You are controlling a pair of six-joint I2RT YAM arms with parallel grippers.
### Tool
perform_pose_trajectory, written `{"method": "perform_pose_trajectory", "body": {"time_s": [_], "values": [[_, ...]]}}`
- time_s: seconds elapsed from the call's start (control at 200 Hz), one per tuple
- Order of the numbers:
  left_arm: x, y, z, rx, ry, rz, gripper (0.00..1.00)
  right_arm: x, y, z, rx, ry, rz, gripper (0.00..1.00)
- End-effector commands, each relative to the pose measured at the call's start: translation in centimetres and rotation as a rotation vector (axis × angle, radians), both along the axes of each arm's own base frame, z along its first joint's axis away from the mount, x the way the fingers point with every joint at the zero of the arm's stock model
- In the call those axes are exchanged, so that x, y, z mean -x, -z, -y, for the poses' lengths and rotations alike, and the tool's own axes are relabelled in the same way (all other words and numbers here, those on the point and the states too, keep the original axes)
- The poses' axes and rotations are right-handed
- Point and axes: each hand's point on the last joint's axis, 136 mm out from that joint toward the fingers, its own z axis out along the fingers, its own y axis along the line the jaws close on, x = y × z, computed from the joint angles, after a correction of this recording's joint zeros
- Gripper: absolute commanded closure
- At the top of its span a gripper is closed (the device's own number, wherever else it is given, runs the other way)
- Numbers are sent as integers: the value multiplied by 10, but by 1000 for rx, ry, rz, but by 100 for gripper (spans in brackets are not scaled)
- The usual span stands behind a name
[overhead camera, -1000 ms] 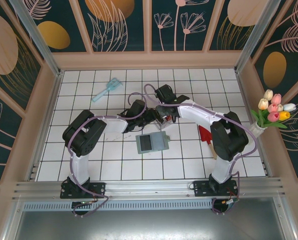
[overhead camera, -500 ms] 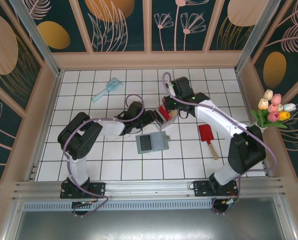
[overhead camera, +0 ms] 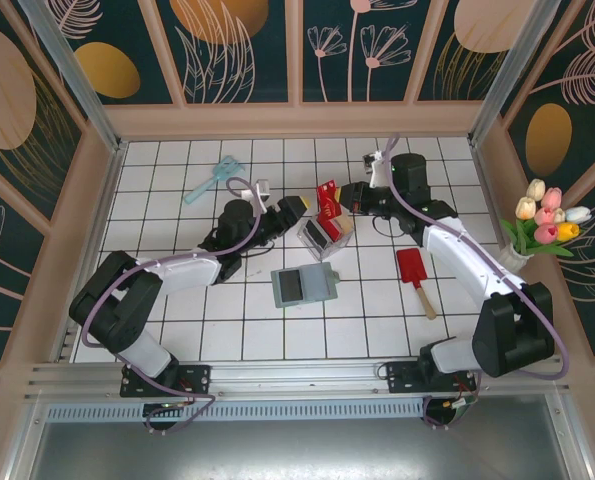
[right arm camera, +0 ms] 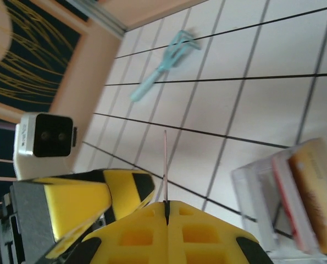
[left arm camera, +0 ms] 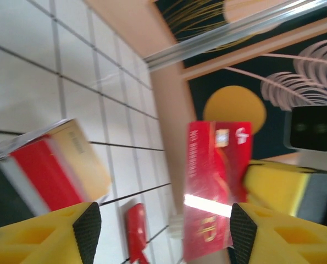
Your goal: Put the credit cards into the card holder
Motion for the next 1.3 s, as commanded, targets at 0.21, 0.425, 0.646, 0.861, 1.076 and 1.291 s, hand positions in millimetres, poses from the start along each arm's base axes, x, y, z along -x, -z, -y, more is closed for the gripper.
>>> {"method": "perform_pose_trajectory", "body": {"time_s": [0.21,0.425,0.646,0.861,1.076,1.291], "values": [[15,-42,15,183,142,112,43,20,-33,-17,-213,-132,3,100],[16,-43,13,187,137,116,66,19,-26,-16,-223,-119,-19,100],[19,-37,10,181,133,100,94,18,-10,-11,-205,-94,-60,100],[34,4,-8,69,85,-3,100,24,37,9,-55,12,-124,73],[73,77,-36,-127,22,-175,100,59,108,22,76,40,-235,62],[99,122,-39,-280,-14,-264,100,87,154,9,164,17,-292,59]]}}
